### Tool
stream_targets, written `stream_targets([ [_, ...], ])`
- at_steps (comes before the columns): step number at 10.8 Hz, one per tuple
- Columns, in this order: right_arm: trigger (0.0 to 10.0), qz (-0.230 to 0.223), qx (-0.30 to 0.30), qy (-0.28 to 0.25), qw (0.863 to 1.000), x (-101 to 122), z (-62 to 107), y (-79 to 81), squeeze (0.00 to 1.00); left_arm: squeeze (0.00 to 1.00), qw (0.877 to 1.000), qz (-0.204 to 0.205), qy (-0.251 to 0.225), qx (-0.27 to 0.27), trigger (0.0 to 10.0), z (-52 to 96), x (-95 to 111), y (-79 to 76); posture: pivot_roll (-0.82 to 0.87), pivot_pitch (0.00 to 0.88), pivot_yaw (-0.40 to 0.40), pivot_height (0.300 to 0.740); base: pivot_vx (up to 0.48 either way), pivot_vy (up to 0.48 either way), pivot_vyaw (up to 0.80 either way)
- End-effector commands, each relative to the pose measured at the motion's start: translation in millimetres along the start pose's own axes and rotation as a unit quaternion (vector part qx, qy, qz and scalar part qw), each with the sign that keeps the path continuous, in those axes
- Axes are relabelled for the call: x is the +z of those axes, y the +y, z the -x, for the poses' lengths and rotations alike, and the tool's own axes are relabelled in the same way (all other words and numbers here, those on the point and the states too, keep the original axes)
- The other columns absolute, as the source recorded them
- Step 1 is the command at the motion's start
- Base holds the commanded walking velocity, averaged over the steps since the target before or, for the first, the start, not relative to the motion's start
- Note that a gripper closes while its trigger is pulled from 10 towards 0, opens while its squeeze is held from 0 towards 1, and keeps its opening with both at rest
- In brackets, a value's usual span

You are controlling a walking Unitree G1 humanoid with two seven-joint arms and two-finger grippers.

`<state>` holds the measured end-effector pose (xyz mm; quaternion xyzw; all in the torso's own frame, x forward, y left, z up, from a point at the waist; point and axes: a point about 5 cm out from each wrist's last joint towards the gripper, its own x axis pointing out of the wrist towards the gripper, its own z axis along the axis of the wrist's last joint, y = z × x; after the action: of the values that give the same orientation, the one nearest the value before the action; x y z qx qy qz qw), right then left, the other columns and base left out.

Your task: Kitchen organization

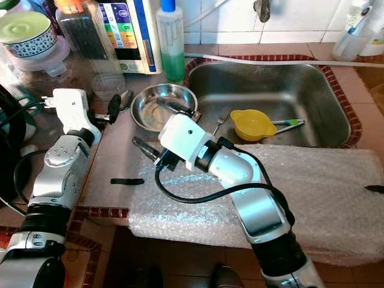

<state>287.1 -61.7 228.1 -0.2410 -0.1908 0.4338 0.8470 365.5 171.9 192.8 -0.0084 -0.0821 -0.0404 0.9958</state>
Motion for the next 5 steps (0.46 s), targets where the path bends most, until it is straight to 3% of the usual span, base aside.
stream_targets([
  [1, 10.0, 0.006, 0.012, -0.012, 1.000, 7.2, -1.1, 4.2, 0.58, 0.00, 1.000, -0.004, 0.003, -0.008, 10.0, 2.6, -0.2, 6.0, -0.15, 0.232, 0.072, 0.740, 0.000, 0.000, 0.00],
  [2, 10.0, 0.007, 0.015, -0.010, 1.000, 6.8, -1.8, 4.4, 0.57, 0.00, 0.999, -0.021, 0.036, -0.028, 10.0, 5.1, -10.3, 6.6, -0.14, 0.231, 0.070, 0.740, 0.000, 0.000, 0.00],
  [5, 10.0, 0.011, 0.021, -0.010, 1.000, 6.8, -2.7, 4.7, 0.56, 0.00, 0.996, -0.022, 0.078, -0.035, 10.0, 7.7, -21.4, 9.0, -0.14, 0.229, 0.068, 0.740, 0.000, 0.000, 0.00],
])
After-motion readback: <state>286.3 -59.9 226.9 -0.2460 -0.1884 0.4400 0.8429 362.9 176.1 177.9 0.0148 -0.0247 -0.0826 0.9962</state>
